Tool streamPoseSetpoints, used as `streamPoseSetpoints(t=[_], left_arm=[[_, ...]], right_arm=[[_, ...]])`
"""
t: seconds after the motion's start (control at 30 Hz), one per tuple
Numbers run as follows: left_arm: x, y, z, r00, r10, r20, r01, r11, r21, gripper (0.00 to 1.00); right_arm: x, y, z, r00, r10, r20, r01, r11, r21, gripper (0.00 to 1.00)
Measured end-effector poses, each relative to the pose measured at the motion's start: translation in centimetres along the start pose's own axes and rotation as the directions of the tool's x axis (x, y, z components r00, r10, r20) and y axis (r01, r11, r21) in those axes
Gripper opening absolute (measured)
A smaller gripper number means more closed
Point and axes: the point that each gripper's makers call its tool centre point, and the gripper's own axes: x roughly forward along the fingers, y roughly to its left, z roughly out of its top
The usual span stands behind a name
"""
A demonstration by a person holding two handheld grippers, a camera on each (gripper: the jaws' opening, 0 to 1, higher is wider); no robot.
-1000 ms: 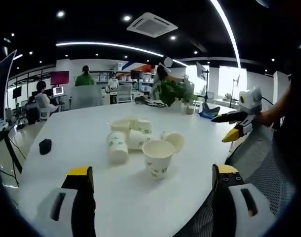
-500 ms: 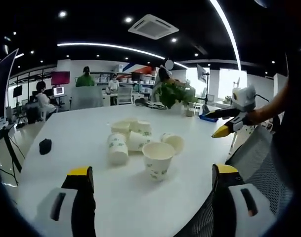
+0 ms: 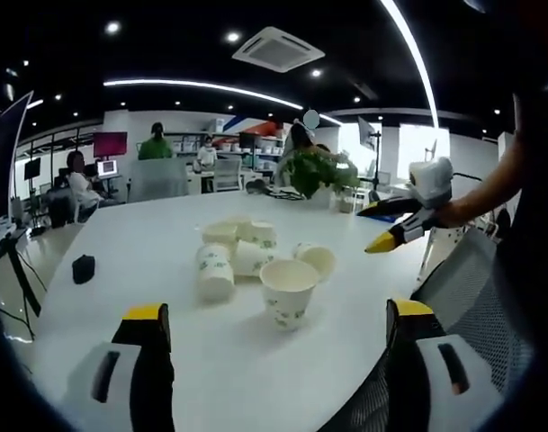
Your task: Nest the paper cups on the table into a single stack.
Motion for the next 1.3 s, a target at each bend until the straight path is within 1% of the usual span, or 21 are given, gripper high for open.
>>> streamPoseSetpoints(t=[0.23,0.53,0.73,0.93,1.1,1.3], left_arm=[[0.1,-0.4,-0.1,1.000,-0.012,-0.010,0.012,1.000,0.028,0.99],[0.0,-0.4,-0.6,1.000,-0.027,-0.016,0.027,0.999,0.037,0.99],[0.1,-0.9,-0.5,0.999,-0.043,-0.020,0.044,0.998,0.043,0.99],[0.2,-1.2,-0.4,0.999,-0.046,-0.030,0.047,0.998,0.047,0.98],[0.2,-1.0,-0.6,0.998,-0.042,-0.037,0.044,0.998,0.048,0.96],[0.2,-0.9,-0.7,0.998,-0.035,-0.042,0.037,0.998,0.049,0.95]], right_arm=[[1.2,-0.4,0.2,1.000,0.002,-0.003,-0.002,0.999,-0.045,0.63],[2.5,0.0,0.3,1.000,0.018,-0.010,-0.019,0.993,-0.117,0.54],[3.3,0.3,0.5,0.999,0.034,-0.014,-0.036,0.986,-0.164,0.50],[4.1,0.3,0.7,0.999,0.035,-0.016,-0.038,0.980,-0.198,0.42],[4.8,0.5,0.8,0.999,0.042,-0.018,-0.045,0.973,-0.227,0.40],[5.5,0.7,0.8,0.999,0.043,-0.028,-0.049,0.966,-0.255,0.35]])
